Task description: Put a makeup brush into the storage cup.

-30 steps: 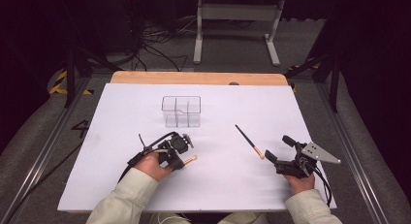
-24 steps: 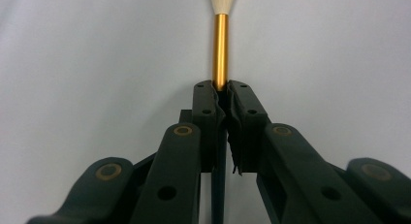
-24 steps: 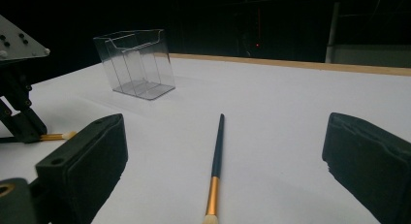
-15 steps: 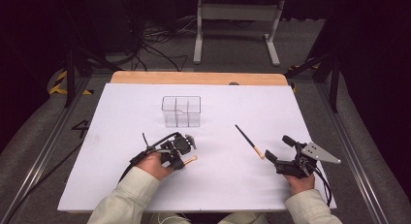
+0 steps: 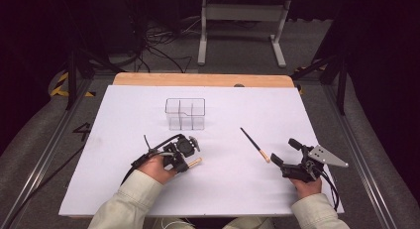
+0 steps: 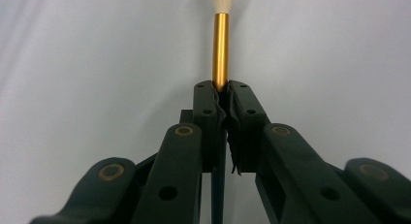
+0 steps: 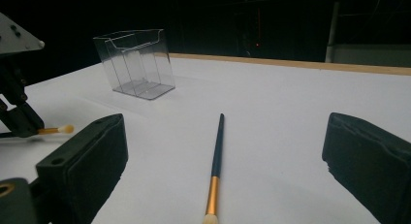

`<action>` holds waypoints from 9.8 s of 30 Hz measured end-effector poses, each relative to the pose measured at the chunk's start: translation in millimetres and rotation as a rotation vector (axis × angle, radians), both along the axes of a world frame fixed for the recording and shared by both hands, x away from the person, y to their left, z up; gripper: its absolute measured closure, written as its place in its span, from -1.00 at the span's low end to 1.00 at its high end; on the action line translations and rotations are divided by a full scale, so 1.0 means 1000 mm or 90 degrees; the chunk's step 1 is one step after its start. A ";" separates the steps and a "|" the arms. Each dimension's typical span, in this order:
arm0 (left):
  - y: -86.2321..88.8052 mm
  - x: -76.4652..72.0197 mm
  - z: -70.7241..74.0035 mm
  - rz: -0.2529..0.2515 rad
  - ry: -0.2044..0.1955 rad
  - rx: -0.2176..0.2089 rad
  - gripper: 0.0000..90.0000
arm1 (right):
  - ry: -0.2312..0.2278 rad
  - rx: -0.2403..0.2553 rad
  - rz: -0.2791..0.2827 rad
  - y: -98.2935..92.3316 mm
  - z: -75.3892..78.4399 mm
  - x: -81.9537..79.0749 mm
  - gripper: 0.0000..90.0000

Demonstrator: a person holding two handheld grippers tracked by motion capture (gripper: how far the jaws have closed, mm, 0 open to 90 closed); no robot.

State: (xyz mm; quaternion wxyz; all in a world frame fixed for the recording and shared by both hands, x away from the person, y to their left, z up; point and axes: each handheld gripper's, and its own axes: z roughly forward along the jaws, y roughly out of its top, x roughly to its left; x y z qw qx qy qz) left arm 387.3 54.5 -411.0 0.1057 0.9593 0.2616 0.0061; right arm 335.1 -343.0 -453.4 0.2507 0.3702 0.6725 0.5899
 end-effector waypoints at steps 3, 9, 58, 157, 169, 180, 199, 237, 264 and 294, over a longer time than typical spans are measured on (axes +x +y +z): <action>0.003 -0.002 0.008 -0.001 -0.010 -0.023 0.84 | 0.000 0.000 0.000 0.000 0.000 0.000 -0.94; 0.006 -0.004 0.022 -0.019 -0.030 -0.054 0.84 | 0.002 0.001 -0.001 0.000 0.000 0.000 -0.94; 0.060 -0.012 0.082 0.017 -0.241 -0.413 0.84 | 0.001 0.004 -0.003 0.000 0.000 0.000 -0.96; 0.059 0.077 0.085 0.161 -0.445 -0.643 0.84 | 0.004 0.018 0.001 -0.002 0.000 0.000 -0.96; 0.056 0.084 0.078 0.170 -0.480 -0.639 0.84 | 0.004 0.020 0.002 -0.003 0.000 0.000 -0.96; 0.061 0.093 0.072 0.164 -0.500 -0.652 0.84 | 0.003 0.022 0.003 -0.003 0.000 0.000 -0.96; 0.063 0.105 0.041 0.200 -0.466 -0.654 0.84 | 0.004 0.024 0.003 -0.003 0.000 0.000 -0.96; 0.070 0.103 0.024 0.213 -0.391 -0.661 0.05 | 0.006 0.027 0.003 -0.003 0.000 0.000 -0.96; 0.126 0.009 0.044 0.118 -0.347 -0.678 -0.64 | 0.003 0.025 0.004 -0.003 0.000 0.000 -0.97; 0.167 -0.046 -0.016 0.154 -0.392 -0.685 -0.67 | -0.002 0.025 0.009 -0.004 0.002 -0.001 -0.99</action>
